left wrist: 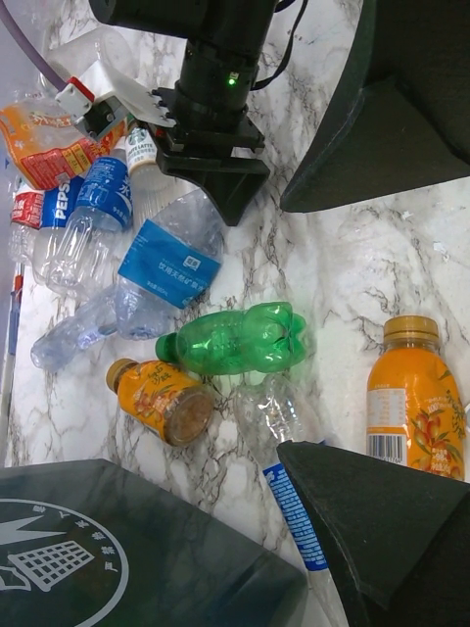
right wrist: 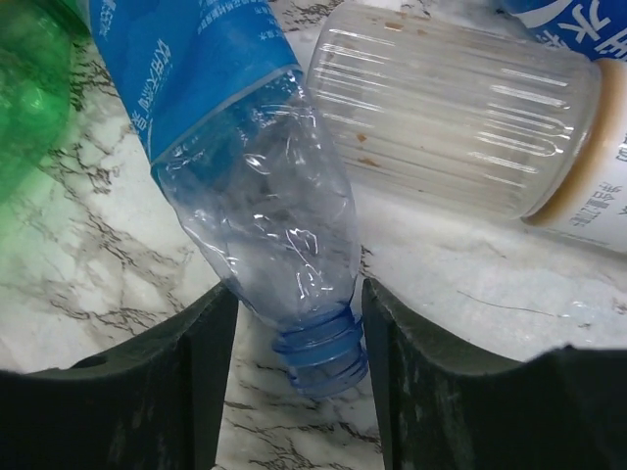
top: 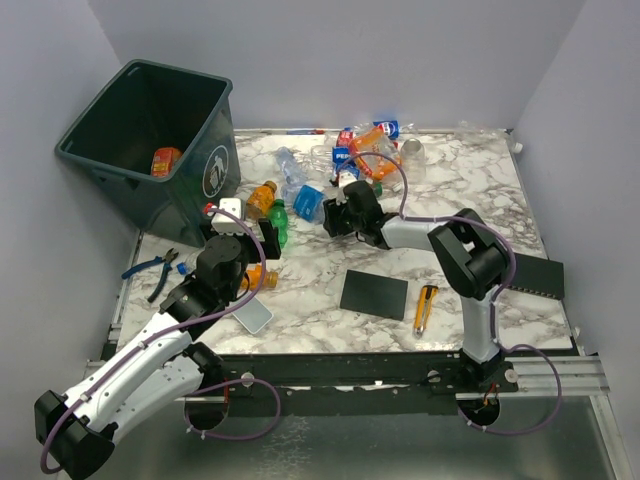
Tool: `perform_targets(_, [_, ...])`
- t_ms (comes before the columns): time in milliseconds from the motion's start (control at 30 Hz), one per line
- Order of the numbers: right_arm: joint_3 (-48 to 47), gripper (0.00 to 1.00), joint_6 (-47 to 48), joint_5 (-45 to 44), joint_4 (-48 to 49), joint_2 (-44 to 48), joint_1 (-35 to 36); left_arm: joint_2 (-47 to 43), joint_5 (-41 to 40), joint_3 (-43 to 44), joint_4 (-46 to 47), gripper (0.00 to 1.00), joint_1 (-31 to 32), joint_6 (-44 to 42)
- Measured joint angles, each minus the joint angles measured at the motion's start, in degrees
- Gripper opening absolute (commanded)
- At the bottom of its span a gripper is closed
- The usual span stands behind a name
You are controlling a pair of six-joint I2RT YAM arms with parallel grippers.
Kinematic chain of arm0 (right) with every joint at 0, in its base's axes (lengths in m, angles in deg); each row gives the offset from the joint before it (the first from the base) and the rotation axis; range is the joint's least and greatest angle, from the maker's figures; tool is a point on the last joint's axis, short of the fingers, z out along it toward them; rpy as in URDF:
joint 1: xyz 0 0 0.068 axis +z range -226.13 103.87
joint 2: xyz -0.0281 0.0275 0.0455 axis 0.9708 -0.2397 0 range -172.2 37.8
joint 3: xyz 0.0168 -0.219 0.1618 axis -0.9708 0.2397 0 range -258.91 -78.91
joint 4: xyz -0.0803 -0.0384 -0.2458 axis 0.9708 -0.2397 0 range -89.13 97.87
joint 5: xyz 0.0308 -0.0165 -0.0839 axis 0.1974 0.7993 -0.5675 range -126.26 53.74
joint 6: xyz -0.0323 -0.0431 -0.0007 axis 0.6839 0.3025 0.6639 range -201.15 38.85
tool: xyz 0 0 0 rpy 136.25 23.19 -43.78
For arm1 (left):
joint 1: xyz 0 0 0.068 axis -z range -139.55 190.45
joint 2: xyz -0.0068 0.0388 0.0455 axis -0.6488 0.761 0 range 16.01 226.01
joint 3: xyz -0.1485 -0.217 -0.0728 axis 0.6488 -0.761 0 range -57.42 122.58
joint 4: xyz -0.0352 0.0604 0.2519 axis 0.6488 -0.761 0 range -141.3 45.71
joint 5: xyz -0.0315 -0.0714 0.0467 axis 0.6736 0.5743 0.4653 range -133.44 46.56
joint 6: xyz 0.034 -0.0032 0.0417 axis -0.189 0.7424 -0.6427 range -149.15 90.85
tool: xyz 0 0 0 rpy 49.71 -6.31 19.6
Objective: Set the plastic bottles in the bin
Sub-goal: Pick up the plastic bottle at the center of the board.
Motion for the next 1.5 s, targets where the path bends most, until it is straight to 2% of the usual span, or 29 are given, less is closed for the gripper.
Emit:
perform_targets(167, [-0.42, 0.31, 0.35, 1.44, 0.07, -0.52, 0.0, 0.13, 0.0, 0.0, 0.0, 0.99, 0.0, -0.02])
perform_targets(333, [3.65, 0.26, -0.85, 2.03, 1.49, 2.19, 0.0, 0.42, 0.0, 0.0, 0.0, 0.99, 0.0, -0.02])
perform_targets(433, [10.91, 0.25, -2.6, 2.75, 1.05, 9.57, 0.0, 0.46, 0.0, 0.0, 0.0, 0.99, 0.0, -0.02])
perform_targets(567, [18.6, 0.22, -4.87, 6.23, -2.62, 24.83, 0.0, 0.46, 0.0, 0.0, 0.09, 0.99, 0.0, -0.02])
perform_targets(700, [17.59, 0.01, -6.45, 12.9, -10.67, 37.48, 0.02, 0.15, 0.39, -0.15, 1.6, 0.99, 0.0, -0.02])
perform_targets(933, [7.13, 0.0, -8.17, 19.87, -34.29, 43.78, 0.02, -4.11, 9.27, -4.5, 13.88, 0.99, 0.0, -4.26])
perform_targets(1100, [3.08, 0.0, -9.16, 22.18, -46.58, 46.31, 0.02, -5.31, 23.15, -4.39, 21.77, 0.99, 0.0, -19.23])
perform_targets(1233, [0.28, 0.0, -9.55, 24.63, -52.22, 46.4, 0.02, -5.81, 33.42, -4.11, 19.96, 0.99, 0.37, -39.06])
perform_targets(1367, [-1.44, 0.0, -9.81, 27.26, -55.87, 45.83, 0.04, -3.06, 35.26, -1.53, 13.38, 0.99, 5.92, -59.56])
perform_targets(1500, [-2.93, 0.0, -10.05, 29.64, -57.33, 44.68, 0.02, 0.74, 34.34, -1.16, 8.74, 0.99, 11.37, -73.57])
